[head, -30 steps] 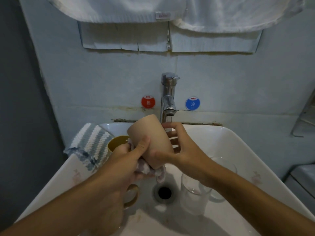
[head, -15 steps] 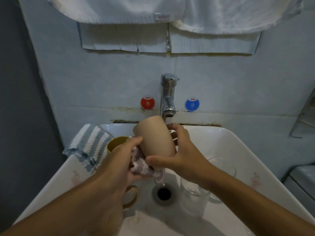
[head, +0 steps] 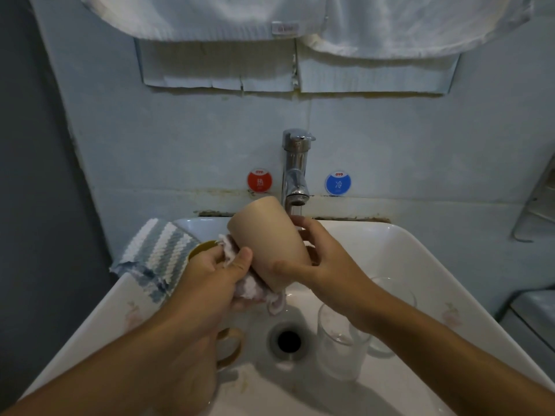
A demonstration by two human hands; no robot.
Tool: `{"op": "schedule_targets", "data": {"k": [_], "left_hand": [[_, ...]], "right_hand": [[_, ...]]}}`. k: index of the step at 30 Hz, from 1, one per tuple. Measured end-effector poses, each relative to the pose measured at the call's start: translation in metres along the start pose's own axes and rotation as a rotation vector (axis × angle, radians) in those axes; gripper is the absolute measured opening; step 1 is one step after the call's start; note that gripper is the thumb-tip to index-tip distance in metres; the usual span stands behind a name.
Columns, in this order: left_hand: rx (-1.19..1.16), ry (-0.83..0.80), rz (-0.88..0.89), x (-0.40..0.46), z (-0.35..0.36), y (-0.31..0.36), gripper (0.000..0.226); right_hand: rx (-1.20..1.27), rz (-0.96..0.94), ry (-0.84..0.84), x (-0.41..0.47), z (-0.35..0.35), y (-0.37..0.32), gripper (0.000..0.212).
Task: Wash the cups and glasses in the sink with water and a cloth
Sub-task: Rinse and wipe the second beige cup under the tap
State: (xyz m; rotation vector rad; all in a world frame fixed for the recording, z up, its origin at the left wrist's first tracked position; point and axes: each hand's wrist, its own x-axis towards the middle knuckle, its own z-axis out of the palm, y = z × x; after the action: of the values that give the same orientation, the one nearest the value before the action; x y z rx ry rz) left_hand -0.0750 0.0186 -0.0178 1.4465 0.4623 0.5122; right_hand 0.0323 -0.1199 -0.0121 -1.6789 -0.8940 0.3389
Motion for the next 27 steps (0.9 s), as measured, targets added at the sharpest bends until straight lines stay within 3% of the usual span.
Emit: {"op": "schedule_targets", "data": {"k": [3, 7, 11, 18, 22, 27], "left_hand": [[0.013, 0.000, -0.045, 0.001, 0.000, 0.002, 0.019], [-0.219, -0.128, -0.158, -0.002, 0.003, 0.011, 0.037], [-0.064, -0.123, -0.077, -0.006, 0.005, 0.009, 0.053], [-0.119, -0.026, -0.016, -0.003, 0.004, 0.005, 0.033], [-0.061, 0.006, -0.013, 0.001, 0.001, 0.002, 0.026], [-0.047, 0.033, -0.025, 0.005, -0.002, -0.001, 0.019]], "right_hand": [[-0.120, -0.034, 0.054, -0.002, 0.002, 0.000, 0.090], [-0.160, -0.071, 0.044, -0.002, 0.006, -0.001, 0.093], [-0.110, -0.076, -0.037, -0.003, 0.007, -0.001, 0.088], [0.166, -0.001, -0.057, 0.003, 0.000, -0.002, 0.063], [0.196, 0.018, -0.052, 0.005, -0.001, 0.001, 0.045], [0.184, 0.051, -0.079, 0.006, -0.003, 0.002, 0.049]]}}
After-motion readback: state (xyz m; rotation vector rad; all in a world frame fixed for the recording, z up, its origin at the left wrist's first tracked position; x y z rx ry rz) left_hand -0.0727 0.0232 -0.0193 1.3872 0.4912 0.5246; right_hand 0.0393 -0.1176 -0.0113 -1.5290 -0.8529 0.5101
